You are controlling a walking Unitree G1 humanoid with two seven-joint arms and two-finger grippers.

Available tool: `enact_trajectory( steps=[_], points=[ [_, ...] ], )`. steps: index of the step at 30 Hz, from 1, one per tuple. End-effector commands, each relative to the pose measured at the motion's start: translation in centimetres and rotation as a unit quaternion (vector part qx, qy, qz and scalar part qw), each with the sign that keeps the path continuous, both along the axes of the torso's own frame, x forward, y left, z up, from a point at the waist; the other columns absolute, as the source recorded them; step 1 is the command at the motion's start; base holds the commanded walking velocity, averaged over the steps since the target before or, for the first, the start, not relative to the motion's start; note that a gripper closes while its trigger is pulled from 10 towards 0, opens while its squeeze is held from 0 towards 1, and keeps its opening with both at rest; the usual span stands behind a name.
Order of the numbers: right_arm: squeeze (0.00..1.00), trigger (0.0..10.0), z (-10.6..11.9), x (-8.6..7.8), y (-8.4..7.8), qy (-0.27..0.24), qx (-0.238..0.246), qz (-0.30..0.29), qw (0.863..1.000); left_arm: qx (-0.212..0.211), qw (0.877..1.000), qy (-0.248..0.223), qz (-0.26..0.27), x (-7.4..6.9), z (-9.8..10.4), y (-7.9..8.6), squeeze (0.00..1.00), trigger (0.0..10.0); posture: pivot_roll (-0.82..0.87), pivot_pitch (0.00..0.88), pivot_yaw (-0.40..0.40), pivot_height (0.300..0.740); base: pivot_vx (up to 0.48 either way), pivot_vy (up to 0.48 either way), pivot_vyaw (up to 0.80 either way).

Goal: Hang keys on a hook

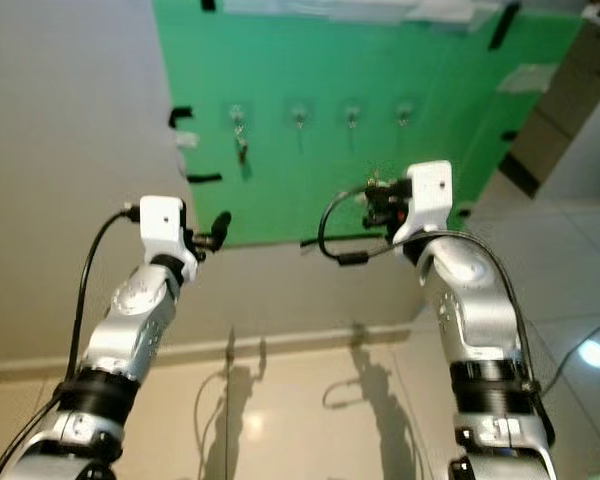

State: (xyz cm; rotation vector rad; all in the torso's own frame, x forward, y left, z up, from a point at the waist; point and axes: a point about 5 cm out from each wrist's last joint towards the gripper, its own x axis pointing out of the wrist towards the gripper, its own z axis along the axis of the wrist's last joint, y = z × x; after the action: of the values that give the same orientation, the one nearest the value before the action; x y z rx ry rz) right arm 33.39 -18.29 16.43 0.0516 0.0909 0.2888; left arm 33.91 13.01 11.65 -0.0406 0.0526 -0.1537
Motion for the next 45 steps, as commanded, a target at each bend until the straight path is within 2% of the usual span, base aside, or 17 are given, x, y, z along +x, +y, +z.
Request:
enact_trajectory(
  steps=[1,8,11,12,13,14,15,16,17,20,23,25,27,30,35,40,45],
  points=[
    [0.00,0.0,-0.1,0.1,0.8,0.000,0.010,0.007,1.000,0.015,1.000,-0.003,-0.002,-0.3,0.1,0.5,0.00,10.0,-0.03,0.000,-0.027,0.740,0.000,0.000,0.00],
    [0.00,0.0,-1.2,-0.1,1.4,0.006,0.024,0.002,1.000,-0.007,1.000,0.005,0.025,-0.7,-0.3,0.6,0.00,10.0,-0.03,0.000,-0.023,0.740,0.326,-0.246,0.00],
    [0.00,0.0,-2.6,-0.7,1.0,0.009,-0.011,-0.023,1.000,0.051,0.995,0.047,0.065,-1.0,-1.2,2.1,0.00,10.0,-0.02,0.000,-0.010,0.740,0.394,-0.270,0.00],
    [0.00,0.0,-2.6,-0.7,1.0,0.009,-0.011,-0.023,1.000,0.051,0.995,0.047,0.065,-1.0,-1.2,2.1,0.00,10.0,-0.02,0.000,-0.010,0.740,0.394,-0.270,0.00],
    [0.00,0.0,-4.4,-2.5,0.1,0.033,-0.025,-0.035,0.999,0.069,0.993,0.068,0.073,-2.3,-1.9,3.5,0.00,10.0,-0.01,0.000,-0.002,0.740,0.398,-0.262,0.00],
    [0.00,0.0,-4.4,-2.5,0.1,0.033,-0.025,-0.035,0.999,0.069,0.993,0.068,0.073,-2.3,-1.9,3.5,0.00,10.0,-0.01,0.000,-0.002,0.740,0.398,-0.262,0.00],
    [0.00,0.0,-6.0,-4.5,-0.6,0.060,-0.030,-0.041,0.997,0.076,0.990,0.093,0.070,-3.9,-2.8,4.5,0.00,10.0,-0.01,0.000,0.001,0.740,0.431,0.000,0.00],
    [0.00,0.0,-6.8,-5.5,-1.0,0.075,-0.030,-0.044,0.996,0.081,0.989,0.111,0.062,-4.7,-3.5,4.8,0.00,10.0,-0.01,0.000,0.003,0.740,0.431,0.000,0.00],
    [0.00,0.0,-6.8,-5.5,-1.0,0.075,-0.030,-0.044,0.996,0.081,0.989,0.111,0.062,-4.7,-3.5,4.8,0.00,10.0,-0.01,0.000,0.003,0.740,0.431,0.000,0.00],
    [0.00,0.0,-8.4,-8.5,-1.8,0.106,-0.023,-0.065,0.992,0.066,0.987,0.143,0.041,-7.4,-4.7,4.9,0.00,10.0,-0.01,0.000,0.007,0.740,0.000,0.000,0.00],
    [0.00,0.0,-8.8,-9.8,-1.7,0.112,-0.019,-0.075,0.991,0.054,0.987,0.141,0.049,-7.6,-4.4,4.8,0.00,10.0,-0.01,0.000,0.003,0.740,0.000,0.000,0.00],
    [0.00,0.0,-9.0,-10.7,-1.6,0.111,-0.021,-0.080,0.990,0.063,0.988,0.135,0.049,-7.5,-4.0,4.7,0.00,10.0,-0.01,0.000,0.000,0.740,0.000,0.000,0.00],
    [0.00,0.0,-9.2,-11.6,-1.3,0.112,-0.021,-0.076,0.991,0.057,0.992,0.109,0.030,-7.7,-3.2,4.4,0.00,10.0,-0.01,0.000,0.003,0.740,0.000,0.000,0.00],
    [0.00,0.0,-8.7,-11.2,-0.5,0.102,-0.007,-0.063,0.993,0.040,0.996,0.074,0.013,-7.8,-2.0,3.9,0.00,10.0,-0.01,0.000,0.002,0.740,0.160,0.000,0.00],
    [0.00,0.0,-6.6,-8.9,0.2,0.066,-0.004,-0.028,0.997,0.043,0.998,0.048,0.019,-6.8,-0.9,3.1,0.00,10.0,-0.01,0.000,-0.001,0.740,0.480,0.000,0.00],
    [0.00,0.0,-5.8,-8.0,-0.4,0.050,0.000,-0.041,0.998,0.043,0.997,0.052,0.026,-6.5,-0.9,3.0,0.00,10.0,-0.01,0.000,-0.007,0.740,0.480,0.000,0.00],
    [0.00,0.0,-6.3,-7.4,-0.4,0.055,0.018,-0.058,0.997,0.051,0.997,0.051,0.024,-6.1,-1.0,2.8,0.00,10.0,-0.01,0.000,-0.003,0.740,0.480,0.000,0.00]
  ],
)
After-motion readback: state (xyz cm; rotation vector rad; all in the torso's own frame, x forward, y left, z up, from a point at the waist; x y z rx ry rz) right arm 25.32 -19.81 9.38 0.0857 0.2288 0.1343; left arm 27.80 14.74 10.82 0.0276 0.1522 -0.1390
